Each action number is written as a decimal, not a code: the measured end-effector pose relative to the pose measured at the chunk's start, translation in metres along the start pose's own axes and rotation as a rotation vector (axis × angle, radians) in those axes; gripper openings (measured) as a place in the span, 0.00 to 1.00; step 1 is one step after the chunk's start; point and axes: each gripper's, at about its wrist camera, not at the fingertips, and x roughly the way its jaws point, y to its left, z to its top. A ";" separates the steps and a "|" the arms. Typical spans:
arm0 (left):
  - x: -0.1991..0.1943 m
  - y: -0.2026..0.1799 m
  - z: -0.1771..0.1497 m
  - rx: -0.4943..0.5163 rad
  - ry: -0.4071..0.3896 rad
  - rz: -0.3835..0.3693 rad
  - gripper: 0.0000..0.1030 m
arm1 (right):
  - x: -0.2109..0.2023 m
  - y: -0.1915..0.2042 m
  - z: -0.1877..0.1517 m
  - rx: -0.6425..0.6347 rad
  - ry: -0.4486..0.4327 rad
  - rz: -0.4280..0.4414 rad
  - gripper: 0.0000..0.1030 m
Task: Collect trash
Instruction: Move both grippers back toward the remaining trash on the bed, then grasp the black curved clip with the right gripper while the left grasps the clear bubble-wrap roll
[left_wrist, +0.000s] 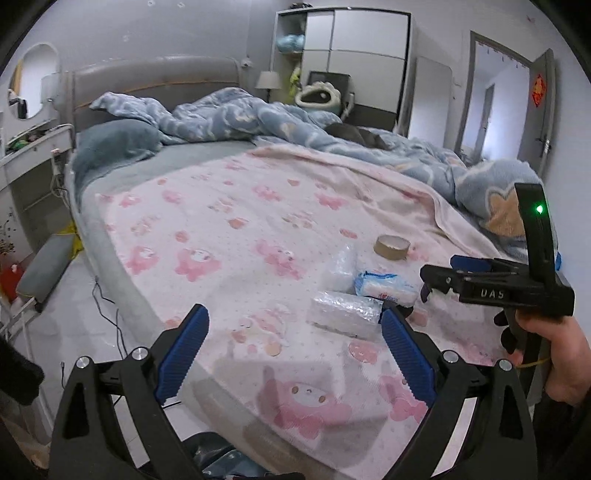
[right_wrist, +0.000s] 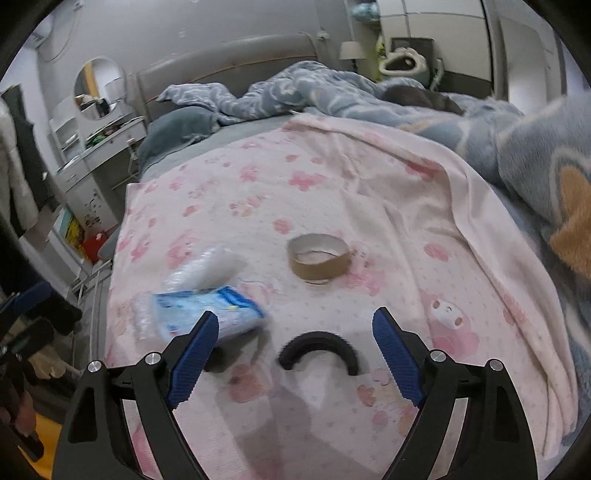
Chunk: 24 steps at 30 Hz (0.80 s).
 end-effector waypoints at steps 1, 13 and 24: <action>0.007 -0.001 0.000 0.011 0.022 -0.005 0.94 | 0.002 -0.001 0.000 0.007 0.005 -0.002 0.84; 0.041 -0.016 0.000 0.033 0.070 -0.074 0.94 | 0.019 -0.004 -0.009 -0.011 0.074 -0.026 0.68; 0.060 -0.026 -0.002 0.033 0.089 -0.071 0.94 | 0.013 -0.013 -0.007 -0.007 0.071 0.021 0.46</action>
